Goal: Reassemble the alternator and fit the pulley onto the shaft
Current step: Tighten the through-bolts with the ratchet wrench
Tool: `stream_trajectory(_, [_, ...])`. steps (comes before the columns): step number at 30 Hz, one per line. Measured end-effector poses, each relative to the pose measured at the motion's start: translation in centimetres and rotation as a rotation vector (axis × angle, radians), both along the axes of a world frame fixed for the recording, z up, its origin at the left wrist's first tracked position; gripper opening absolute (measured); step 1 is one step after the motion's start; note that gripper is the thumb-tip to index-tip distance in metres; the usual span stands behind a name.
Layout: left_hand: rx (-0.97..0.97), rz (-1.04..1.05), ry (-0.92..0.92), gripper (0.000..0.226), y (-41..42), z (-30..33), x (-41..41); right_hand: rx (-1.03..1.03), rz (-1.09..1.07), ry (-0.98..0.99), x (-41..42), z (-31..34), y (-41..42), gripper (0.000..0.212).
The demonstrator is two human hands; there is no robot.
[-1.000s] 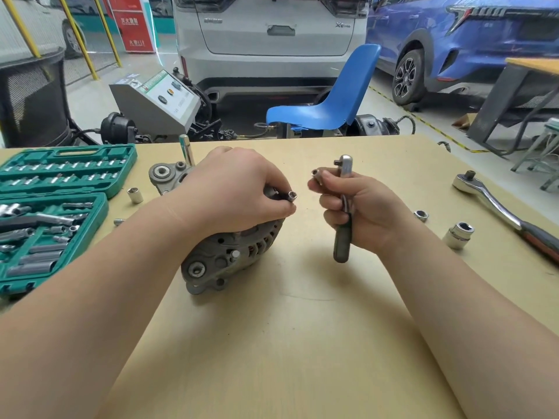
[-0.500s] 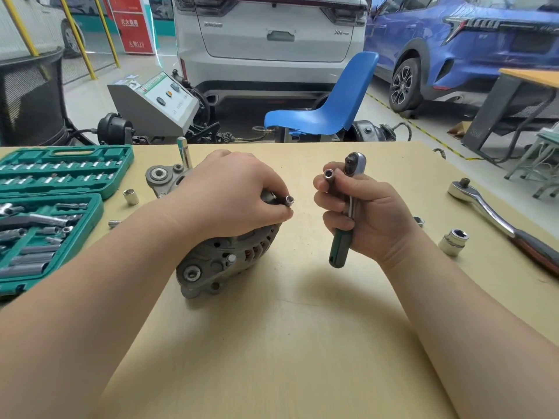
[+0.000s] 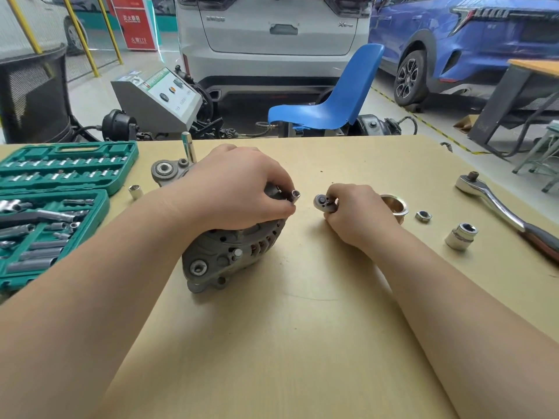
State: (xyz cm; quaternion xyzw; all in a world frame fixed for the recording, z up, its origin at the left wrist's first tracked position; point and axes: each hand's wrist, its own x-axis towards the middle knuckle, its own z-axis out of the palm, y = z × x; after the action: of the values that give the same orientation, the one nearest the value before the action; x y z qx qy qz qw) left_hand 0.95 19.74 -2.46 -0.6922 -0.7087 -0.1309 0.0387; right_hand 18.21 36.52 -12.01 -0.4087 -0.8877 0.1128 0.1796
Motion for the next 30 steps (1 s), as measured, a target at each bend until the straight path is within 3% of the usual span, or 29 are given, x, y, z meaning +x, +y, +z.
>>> stream_trajectory(9, [0.029, 0.017, -0.009, 0.024, 0.1, -0.4, 0.0, -0.044, -0.047, 0.034, 0.5, 0.3, 0.5, 0.009])
stream_trajectory(12, [0.037, 0.02, -0.014, 0.026, 0.1, -0.4, 0.1, -0.063, -0.043, 0.231, 1.0, 1.9, -0.4, 0.016])
stream_trajectory(14, [0.04, 0.013, -0.012, 0.025, 0.1, -0.4, 0.0, -0.247, 0.043, 0.47, 1.3, 3.3, -1.3, 0.021])
stream_trajectory(16, [0.038, 0.006, -0.01, 0.025, 0.1, -0.4, -0.1, -0.625, 0.184, 0.652, 1.6, 4.8, -2.4, 0.031])
stream_trajectory(19, [0.046, 0.003, -0.019, 0.024, 0.2, -0.5, -0.1, -0.907, 0.351, 0.693, 1.9, 6.0, -3.9, 0.025])
stream_trajectory(23, [0.06, -0.003, -0.017, 0.026, 0.3, -0.6, -0.1, -0.877, 0.406, 0.683, 1.8, 6.0, -4.7, 0.017])
stream_trajectory(26, [0.042, -0.002, -0.008, 0.041, 0.3, -0.6, -0.1, -0.839, 0.417, 0.67, 1.8, 6.3, -5.1, 0.018])
stream_trajectory(30, [0.056, -0.002, -0.013, 0.029, 0.3, -0.6, -0.1, -0.7, 0.373, 0.648, 1.7, 6.5, -5.4, 0.021])
